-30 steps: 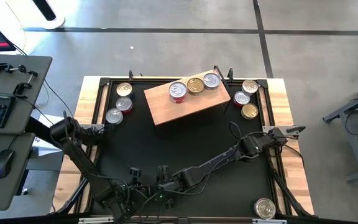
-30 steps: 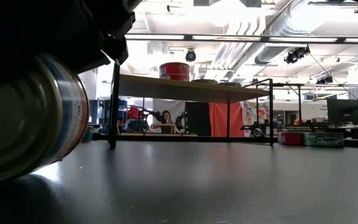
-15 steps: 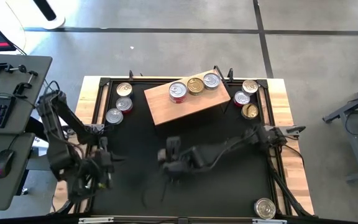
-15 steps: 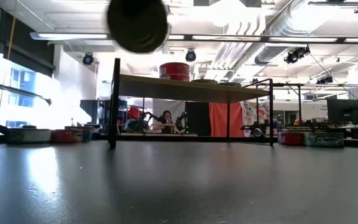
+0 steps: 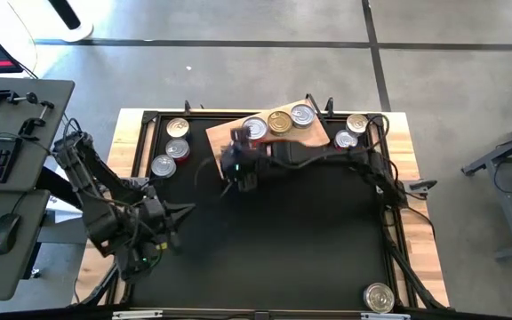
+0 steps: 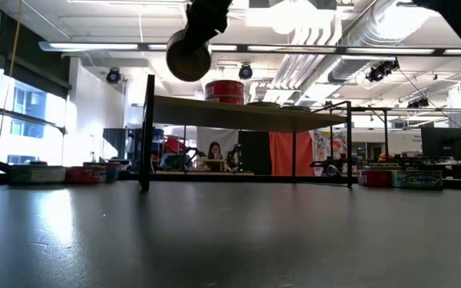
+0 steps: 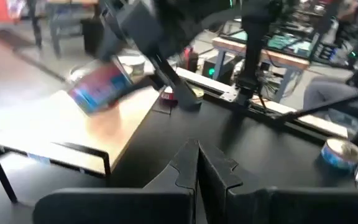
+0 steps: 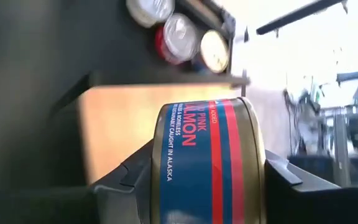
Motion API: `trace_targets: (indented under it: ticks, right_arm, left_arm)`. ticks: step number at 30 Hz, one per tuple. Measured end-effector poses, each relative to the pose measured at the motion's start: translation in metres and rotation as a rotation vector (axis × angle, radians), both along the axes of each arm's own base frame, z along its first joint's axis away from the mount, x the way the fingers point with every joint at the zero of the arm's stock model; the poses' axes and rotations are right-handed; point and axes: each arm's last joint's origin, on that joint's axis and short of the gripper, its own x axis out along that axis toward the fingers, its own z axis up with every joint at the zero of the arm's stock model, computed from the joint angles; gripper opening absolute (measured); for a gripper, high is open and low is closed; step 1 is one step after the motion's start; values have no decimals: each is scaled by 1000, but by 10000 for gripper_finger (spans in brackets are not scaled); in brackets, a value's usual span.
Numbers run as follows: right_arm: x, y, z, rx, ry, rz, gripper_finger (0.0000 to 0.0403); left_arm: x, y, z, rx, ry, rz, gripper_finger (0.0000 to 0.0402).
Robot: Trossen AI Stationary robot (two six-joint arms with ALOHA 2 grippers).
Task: Stack canned seafood by type on shelf
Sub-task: Put the bottom left blue and red tuna can on the shelf
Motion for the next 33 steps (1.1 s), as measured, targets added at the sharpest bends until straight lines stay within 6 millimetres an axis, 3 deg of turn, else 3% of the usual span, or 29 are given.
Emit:
trace_targets:
  ticks: [6,10,14,18,23,26,30,33]
  right_arm:
    - [3,-43,-5,42,27,77,167]
    - [7,-59,-11,11,38,94,167]
    - [11,-62,-14,-3,36,113,167]
    - [14,-62,-22,7,58,125,167]
    - [18,-63,-28,-32,80,144,167]
    - [20,-63,-31,-39,84,158,167]
    - [20,-63,-33,-20,80,138,175]
    - [21,-64,-32,17,40,90,218]
  left_arm:
    - [16,8,0,-42,-24,73,0]
    - [23,20,2,-63,-36,131,0]
    - [27,46,12,-220,-28,194,0]
    - [23,68,30,-328,87,87,0]
    - [7,85,65,-228,78,-173,0]
    - [-6,95,82,-168,12,-239,0]
    - [-19,104,91,-131,-13,-257,0]
    - [-22,106,90,-109,6,-260,0]
